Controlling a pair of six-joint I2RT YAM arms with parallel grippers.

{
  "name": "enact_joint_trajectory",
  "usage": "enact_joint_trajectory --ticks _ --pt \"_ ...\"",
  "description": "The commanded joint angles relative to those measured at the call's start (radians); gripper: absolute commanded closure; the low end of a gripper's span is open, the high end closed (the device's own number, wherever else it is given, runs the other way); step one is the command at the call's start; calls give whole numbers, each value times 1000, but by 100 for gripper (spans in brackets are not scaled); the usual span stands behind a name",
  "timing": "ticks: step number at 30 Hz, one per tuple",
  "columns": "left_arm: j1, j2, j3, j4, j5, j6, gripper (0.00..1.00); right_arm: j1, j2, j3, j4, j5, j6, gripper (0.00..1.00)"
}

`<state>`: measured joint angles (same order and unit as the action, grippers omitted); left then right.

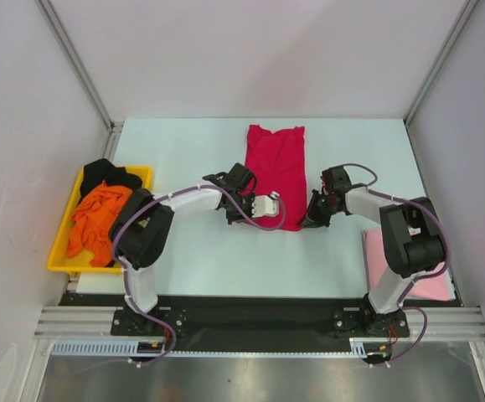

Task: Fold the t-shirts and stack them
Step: Fold the tshirt

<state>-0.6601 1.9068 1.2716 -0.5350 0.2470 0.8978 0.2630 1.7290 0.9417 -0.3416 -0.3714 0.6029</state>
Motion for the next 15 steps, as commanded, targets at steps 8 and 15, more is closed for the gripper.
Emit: enact_joint_trajectory --ticks 8,15 --pt "-29 -284 -63 -376 118 -73 100 83 -339 -72 -430 -11 -106 100" --pt "-58 -442 -107 -667 218 -19 100 258 -555 -63 -690 12 -8 100"
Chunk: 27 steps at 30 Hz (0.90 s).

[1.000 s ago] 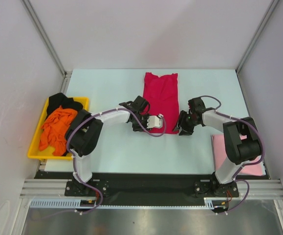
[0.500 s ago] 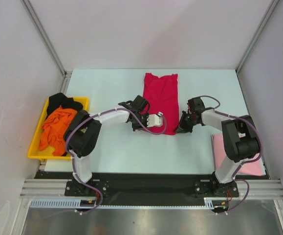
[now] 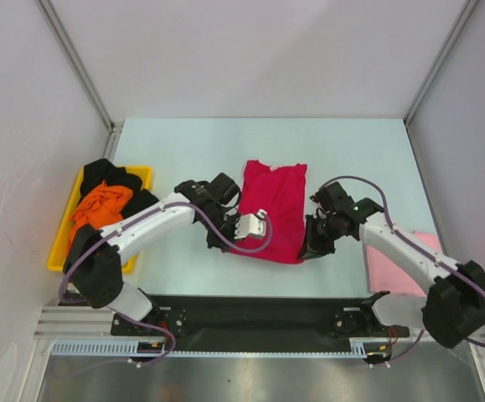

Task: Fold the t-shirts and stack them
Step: Fold the tshirt

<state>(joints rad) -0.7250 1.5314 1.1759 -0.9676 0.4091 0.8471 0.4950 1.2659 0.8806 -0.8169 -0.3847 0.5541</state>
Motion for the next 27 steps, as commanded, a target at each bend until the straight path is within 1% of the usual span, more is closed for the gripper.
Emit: enact_joint_trajectory --ticks 1,2,4,6,8,11,12,13,16,19,21,22,25,27 --pt "7 -104 -7 -259 65 35 100 51 -115 1 -232 21 62 100" --pt "7 -120 -4 -305 72 40 100 66 -153 6 -246 4 99 100" --pt "7 -154 17 -347 99 41 100 89 -172 29 -283 -5 128 100" --pt "12 -163 39 -388 115 43 100 106 -175 47 -275 -23 141 100" --pt "48 -149 56 -375 131 32 100 94 -151 64 -249 -25 124 100" --pt "122 -97 140 -307 111 -3 100 25 -53 127 -203 -42 47 100" --pt "159 -38 206 -290 90 -31 100 -30 -25 147 -171 -39 29 100" --pt "173 -8 241 -275 74 -45 100 -54 21 196 -156 -14 -11 100" --pt "200 104 372 -232 43 -52 100 -113 122 280 -97 55 -61 100" --pt "208 225 490 -214 5 -45 100 -180 211 317 -35 41 -82 100" --pt "216 278 574 -214 -33 -43 100 -208 246 348 10 41 -94 100" --pt "220 332 600 -214 -42 -42 99 -225 263 357 22 40 -92 100" --pt "246 415 695 -188 -84 -40 100 -254 363 400 56 23 -99 100" --pt "251 456 763 -178 -111 -39 100 -265 394 425 91 9 -86 100"
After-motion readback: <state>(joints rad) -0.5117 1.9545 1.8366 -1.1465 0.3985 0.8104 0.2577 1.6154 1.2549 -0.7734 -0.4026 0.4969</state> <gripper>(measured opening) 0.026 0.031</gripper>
